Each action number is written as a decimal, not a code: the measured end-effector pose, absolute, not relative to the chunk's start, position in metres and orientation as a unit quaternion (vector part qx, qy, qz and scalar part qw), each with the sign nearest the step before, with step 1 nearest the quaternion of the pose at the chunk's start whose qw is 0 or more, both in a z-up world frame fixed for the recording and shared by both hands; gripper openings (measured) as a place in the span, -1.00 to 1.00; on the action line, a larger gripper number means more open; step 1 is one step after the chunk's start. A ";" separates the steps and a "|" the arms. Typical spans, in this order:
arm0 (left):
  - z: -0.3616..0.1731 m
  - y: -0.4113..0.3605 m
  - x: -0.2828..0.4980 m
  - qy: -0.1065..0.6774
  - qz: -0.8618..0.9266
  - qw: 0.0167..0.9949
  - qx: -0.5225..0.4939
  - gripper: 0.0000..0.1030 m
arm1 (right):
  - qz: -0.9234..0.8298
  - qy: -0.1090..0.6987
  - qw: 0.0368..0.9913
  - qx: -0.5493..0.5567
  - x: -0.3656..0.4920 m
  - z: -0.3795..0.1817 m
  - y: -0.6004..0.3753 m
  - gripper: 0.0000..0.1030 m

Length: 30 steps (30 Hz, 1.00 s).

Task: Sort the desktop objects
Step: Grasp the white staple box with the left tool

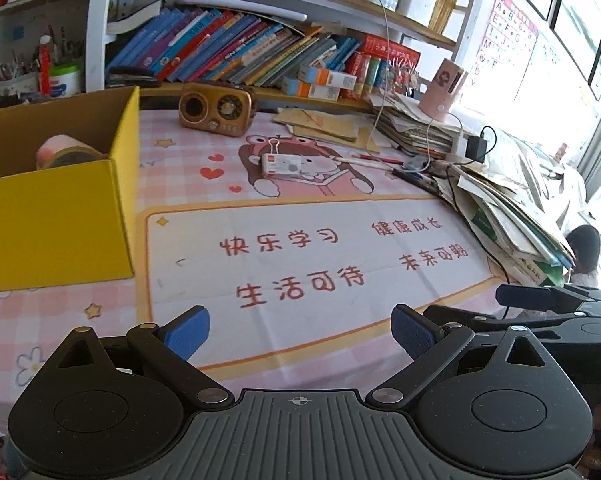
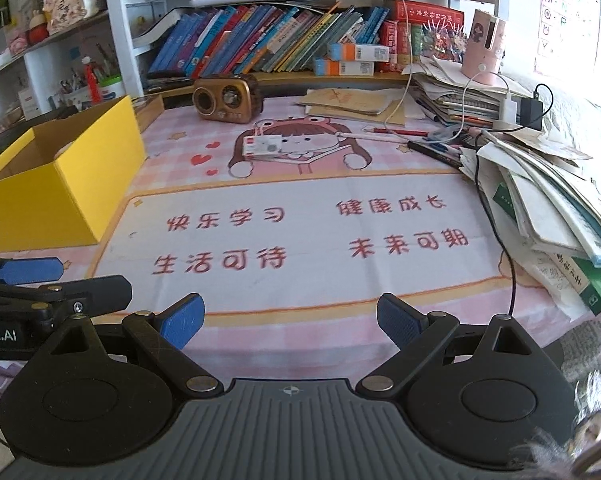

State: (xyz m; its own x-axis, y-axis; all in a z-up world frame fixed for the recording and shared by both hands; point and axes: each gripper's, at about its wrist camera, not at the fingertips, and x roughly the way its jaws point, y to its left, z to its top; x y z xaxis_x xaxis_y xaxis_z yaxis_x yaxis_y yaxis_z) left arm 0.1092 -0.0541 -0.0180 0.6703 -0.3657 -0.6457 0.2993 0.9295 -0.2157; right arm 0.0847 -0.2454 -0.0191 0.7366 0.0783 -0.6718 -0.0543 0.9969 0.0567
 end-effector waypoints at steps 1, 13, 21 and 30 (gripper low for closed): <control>-0.018 -0.057 0.112 0.364 -0.182 0.913 -0.046 0.92 | 0.036 0.361 0.932 0.017 0.089 -0.019 -0.249 0.82; -0.024 -0.097 0.162 0.370 -0.152 0.915 -0.053 0.92 | 0.058 0.361 0.931 0.012 0.152 -0.018 -0.293 0.82; -0.024 -0.124 0.194 0.364 -0.119 0.922 -0.054 0.92 | 0.078 0.358 0.930 0.027 0.196 -0.019 -0.323 0.82; -0.028 -0.148 0.230 0.360 -0.096 0.927 -0.043 0.92 | 0.085 0.350 0.932 0.046 0.241 -0.019 -0.349 0.82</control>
State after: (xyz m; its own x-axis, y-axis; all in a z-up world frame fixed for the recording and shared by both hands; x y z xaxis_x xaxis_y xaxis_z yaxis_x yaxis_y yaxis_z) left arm 0.2296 -0.1478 -0.0283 0.7223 -0.2086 -0.6593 0.1471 0.9780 -0.1482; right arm 0.2410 -0.3487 -0.0185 0.7404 0.1898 -0.6448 -0.1253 0.9815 0.1451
